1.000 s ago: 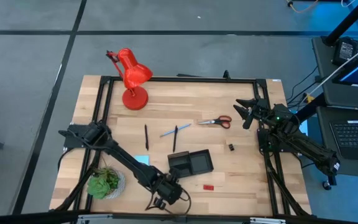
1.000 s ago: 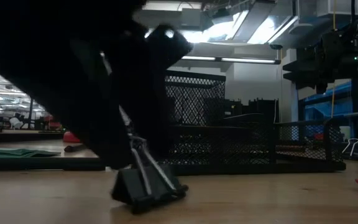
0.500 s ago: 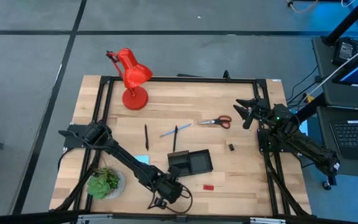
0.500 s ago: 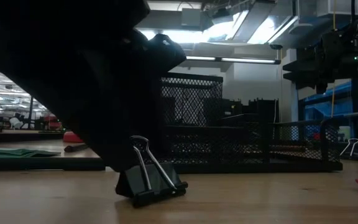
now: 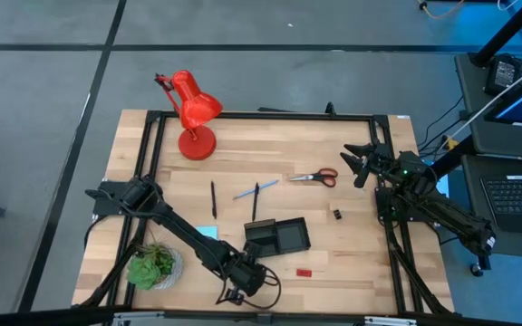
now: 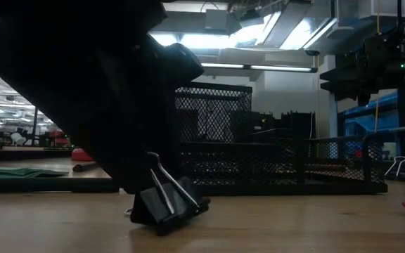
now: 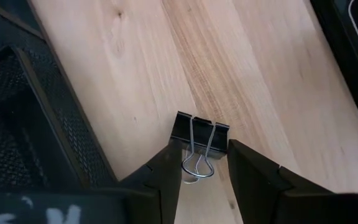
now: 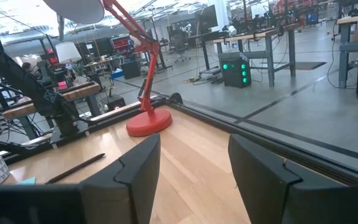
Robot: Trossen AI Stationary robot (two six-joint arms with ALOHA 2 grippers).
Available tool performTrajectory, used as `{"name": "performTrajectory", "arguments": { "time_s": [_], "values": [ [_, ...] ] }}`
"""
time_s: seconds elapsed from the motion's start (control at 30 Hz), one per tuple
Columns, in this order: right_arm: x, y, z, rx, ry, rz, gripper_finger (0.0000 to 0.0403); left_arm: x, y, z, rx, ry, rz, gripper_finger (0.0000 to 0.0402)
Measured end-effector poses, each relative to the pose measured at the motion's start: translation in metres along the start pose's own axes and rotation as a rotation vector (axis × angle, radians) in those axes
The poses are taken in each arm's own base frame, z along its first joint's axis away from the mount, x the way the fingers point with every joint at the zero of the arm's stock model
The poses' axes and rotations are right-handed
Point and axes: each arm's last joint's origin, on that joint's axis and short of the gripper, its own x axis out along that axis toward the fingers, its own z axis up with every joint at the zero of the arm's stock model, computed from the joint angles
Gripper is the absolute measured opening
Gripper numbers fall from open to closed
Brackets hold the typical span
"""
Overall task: Pick and place office supplies into organizer
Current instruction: Put the bottom black binder clip into the black desk organizer
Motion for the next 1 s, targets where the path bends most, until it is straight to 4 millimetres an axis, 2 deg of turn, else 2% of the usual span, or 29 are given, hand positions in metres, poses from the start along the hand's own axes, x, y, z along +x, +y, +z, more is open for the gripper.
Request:
{"name": "performTrajectory", "arguments": {
  "time_s": [0.6,1.0],
  "values": [
    [0.0,0.0,0.0,-0.002,0.0,0.0,0.0193,0.0,0.0016,-0.0017,0.001,0.021,0.005,0.0069],
    [0.0,0.0,0.0,-0.003,0.0,0.0,0.0193,0.0,0.0015,0.001,0.159,-0.01,0.029,0.0093]
  ]
}}
